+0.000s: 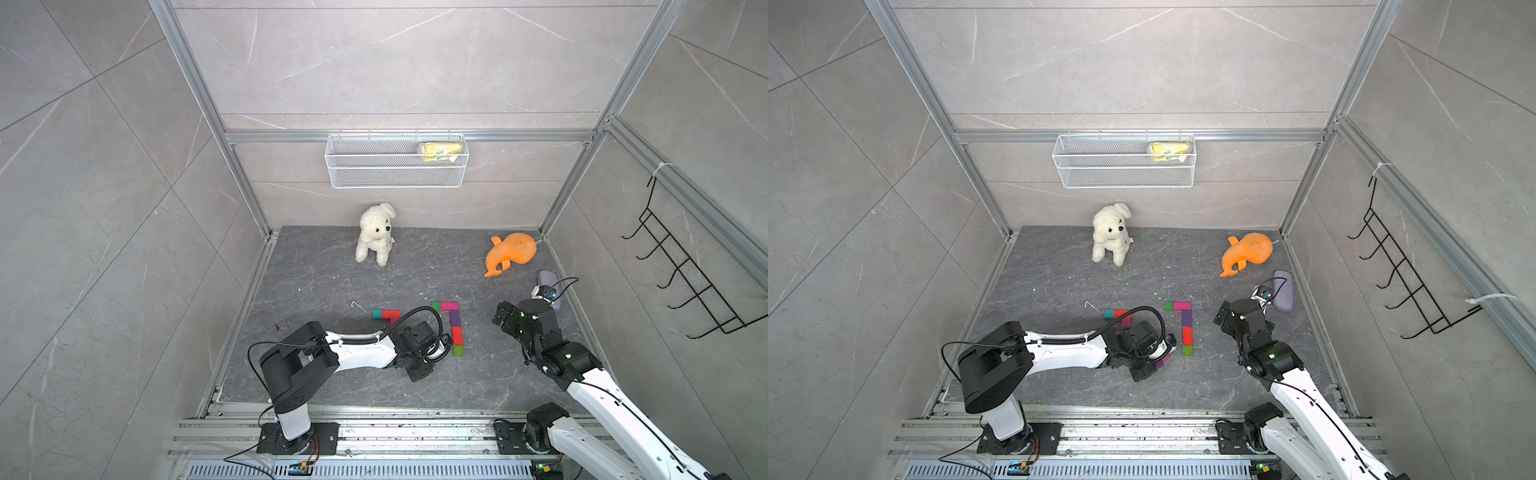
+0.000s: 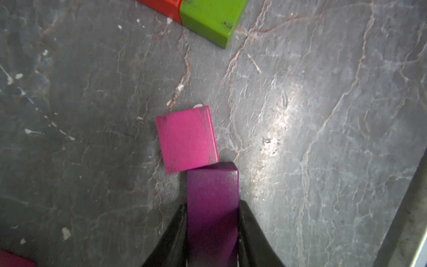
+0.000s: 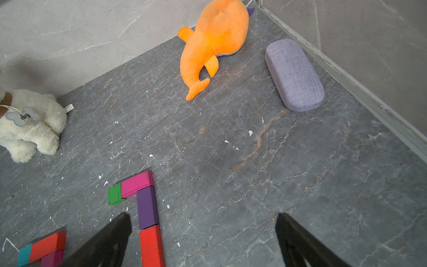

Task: Assemble the number 7 with building blocks
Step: Pick up the building block from the center of the board, then assemble the building block at the center of the board.

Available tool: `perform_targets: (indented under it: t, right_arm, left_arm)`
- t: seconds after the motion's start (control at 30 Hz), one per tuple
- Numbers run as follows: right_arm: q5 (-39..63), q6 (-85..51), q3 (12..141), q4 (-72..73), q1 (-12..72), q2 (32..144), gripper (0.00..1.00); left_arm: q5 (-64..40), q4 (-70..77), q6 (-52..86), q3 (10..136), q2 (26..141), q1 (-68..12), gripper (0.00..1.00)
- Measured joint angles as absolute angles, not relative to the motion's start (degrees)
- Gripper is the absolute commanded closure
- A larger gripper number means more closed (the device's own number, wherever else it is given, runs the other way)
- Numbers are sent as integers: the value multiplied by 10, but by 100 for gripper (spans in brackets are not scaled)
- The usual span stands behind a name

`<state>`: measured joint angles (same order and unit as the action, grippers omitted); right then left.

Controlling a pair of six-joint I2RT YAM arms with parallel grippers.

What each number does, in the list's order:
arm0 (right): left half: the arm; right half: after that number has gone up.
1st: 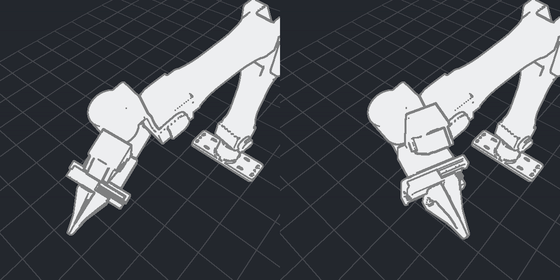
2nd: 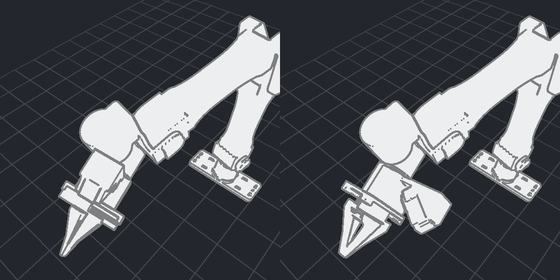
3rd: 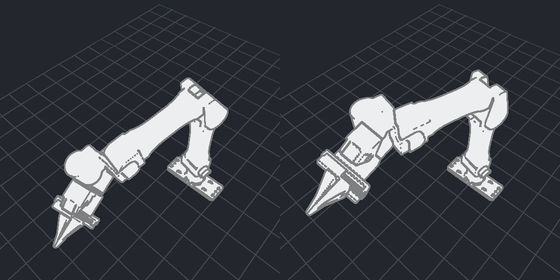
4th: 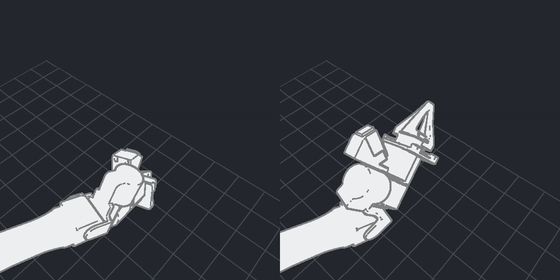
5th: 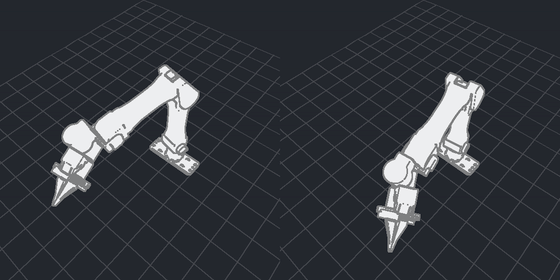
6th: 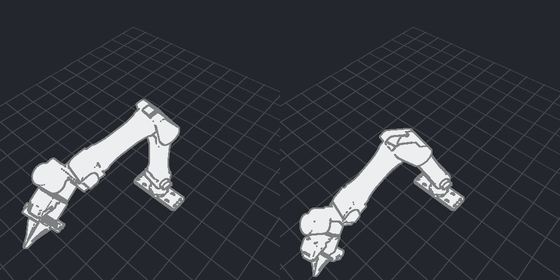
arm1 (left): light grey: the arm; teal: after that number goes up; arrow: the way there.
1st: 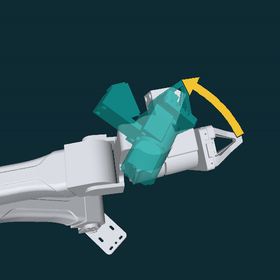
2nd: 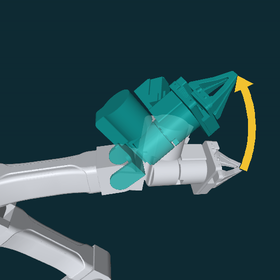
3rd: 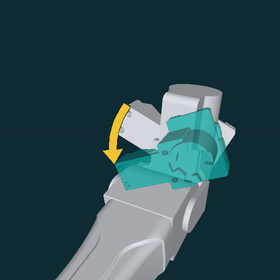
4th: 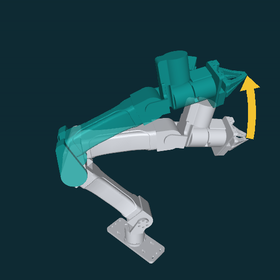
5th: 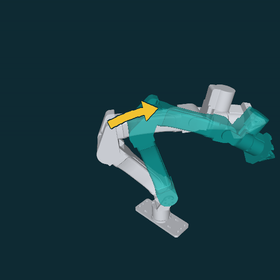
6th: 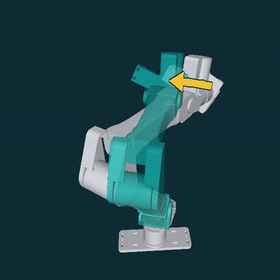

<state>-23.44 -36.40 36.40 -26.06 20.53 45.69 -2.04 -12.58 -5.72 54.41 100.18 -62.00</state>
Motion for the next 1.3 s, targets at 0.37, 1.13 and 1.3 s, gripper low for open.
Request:
perform_targets:
  t: [0.37,1.13,1.3]
  right_arm:
    - [-196,-357,362,-256,205,492,2]
    - [-148,-335,362,-233,205,513,12]
    - [-131,-330,362,-228,205,521,12]
  left_arm:
    - [-14,-95,-14,516,986,-613,74]
    - [62,-142,113,507,964,-582,75]
    - [86,-160,159,510,962,-568,75]
